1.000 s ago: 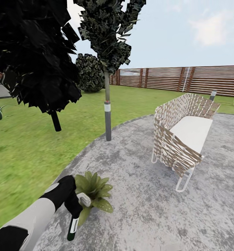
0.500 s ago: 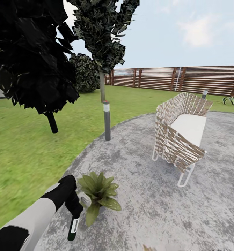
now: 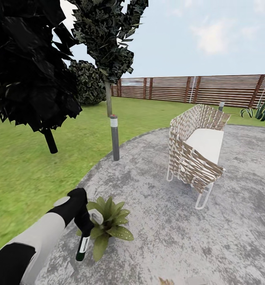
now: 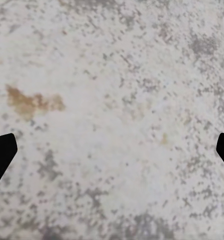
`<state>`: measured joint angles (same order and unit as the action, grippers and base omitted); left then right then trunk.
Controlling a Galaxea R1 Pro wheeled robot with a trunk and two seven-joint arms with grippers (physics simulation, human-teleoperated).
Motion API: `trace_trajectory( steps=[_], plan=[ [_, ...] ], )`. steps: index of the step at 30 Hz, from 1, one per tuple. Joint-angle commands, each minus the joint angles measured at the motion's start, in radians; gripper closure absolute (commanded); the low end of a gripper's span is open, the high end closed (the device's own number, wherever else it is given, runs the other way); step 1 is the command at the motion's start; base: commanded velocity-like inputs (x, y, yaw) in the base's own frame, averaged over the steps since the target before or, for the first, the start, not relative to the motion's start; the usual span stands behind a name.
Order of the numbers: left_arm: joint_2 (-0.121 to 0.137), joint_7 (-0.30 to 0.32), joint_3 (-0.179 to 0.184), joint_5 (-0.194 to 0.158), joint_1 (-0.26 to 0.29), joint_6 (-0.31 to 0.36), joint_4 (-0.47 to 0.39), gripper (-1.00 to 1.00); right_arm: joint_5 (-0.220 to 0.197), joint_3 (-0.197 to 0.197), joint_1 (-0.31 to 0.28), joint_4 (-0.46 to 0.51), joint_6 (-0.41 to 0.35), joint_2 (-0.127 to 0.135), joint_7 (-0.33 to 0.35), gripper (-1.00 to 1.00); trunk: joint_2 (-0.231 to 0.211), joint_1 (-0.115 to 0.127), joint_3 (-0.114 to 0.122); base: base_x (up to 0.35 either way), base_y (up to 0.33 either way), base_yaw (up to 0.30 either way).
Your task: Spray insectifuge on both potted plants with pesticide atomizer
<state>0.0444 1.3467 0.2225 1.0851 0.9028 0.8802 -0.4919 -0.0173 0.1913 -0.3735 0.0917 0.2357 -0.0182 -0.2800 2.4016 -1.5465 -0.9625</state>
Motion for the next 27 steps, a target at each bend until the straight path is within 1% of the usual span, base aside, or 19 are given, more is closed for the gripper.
trace_trajectory(
  steps=[1,2,3,6,8,11,16,19,22,25,27],
  plan=[
    [0.000,0.039,0.003,0.047,0.007,0.010,-0.003,1.00,-0.002,0.007,-0.001,-0.001,0.002,0.000,-0.005,-1.00,0.000,0.000,-0.001,0.000,0.000,0.000],
    [0.000,0.061,0.002,0.082,0.012,0.010,-0.002,1.00,-0.002,0.007,-0.001,-0.001,0.002,0.000,-0.005,-1.00,0.000,0.000,-0.001,0.000,0.000,0.000],
    [-0.002,0.073,0.001,0.100,0.015,0.010,-0.002,1.00,-0.002,0.007,-0.001,-0.001,0.002,0.000,-0.005,-1.00,0.000,0.000,-0.001,0.000,0.000,0.000],
    [-0.002,0.090,0.000,0.125,0.015,0.009,-0.002,1.00,-0.002,0.007,-0.001,-0.001,0.002,0.000,-0.005,-1.00,0.000,0.000,-0.001,0.000,0.000,0.000],
    [0.003,0.093,0.000,0.129,0.015,0.009,-0.002,1.00,-0.002,0.008,-0.001,-0.001,0.002,0.000,-0.005,-1.00,0.000,0.000,-0.001,-0.002,0.000,-0.045],
    [0.007,0.095,0.000,0.131,0.015,0.011,-0.002,1.00,-0.002,0.008,-0.001,-0.001,0.002,0.000,-0.005,-1.00,0.000,0.000,-0.001,-0.114,0.090,-0.203],
    [0.008,0.088,0.000,0.131,0.006,0.010,-0.002,1.00,-0.002,0.007,-0.001,-0.001,0.002,0.000,-0.005,-1.00,0.000,0.000,-0.001,-0.254,0.202,-0.279],
    [0.007,0.084,-0.002,0.131,0.002,0.009,-0.002,1.00,-0.002,0.007,-0.001,-0.001,0.002,0.000,-0.005,-1.00,0.000,0.000,-0.001,-0.246,0.245,-0.162],
    [0.020,0.067,-0.005,0.132,-0.003,0.008,0.001,1.00,-0.001,0.007,-0.001,-0.001,0.003,0.000,-0.005,-1.00,0.000,0.000,-0.001,-0.089,0.288,-0.035],
    [0.036,0.039,-0.009,0.130,-0.005,0.008,0.003,1.00,-0.001,0.007,-0.001,-0.001,0.003,0.001,-0.005,-1.00,0.000,0.000,-0.001,0.044,0.301,-0.008],
    [0.056,0.029,-0.012,0.123,-0.021,0.007,0.003,1.00,0.000,0.008,-0.001,-0.001,0.004,0.001,-0.005,-1.00,0.000,0.000,-0.001,0.133,0.301,-0.001]
  ],
)
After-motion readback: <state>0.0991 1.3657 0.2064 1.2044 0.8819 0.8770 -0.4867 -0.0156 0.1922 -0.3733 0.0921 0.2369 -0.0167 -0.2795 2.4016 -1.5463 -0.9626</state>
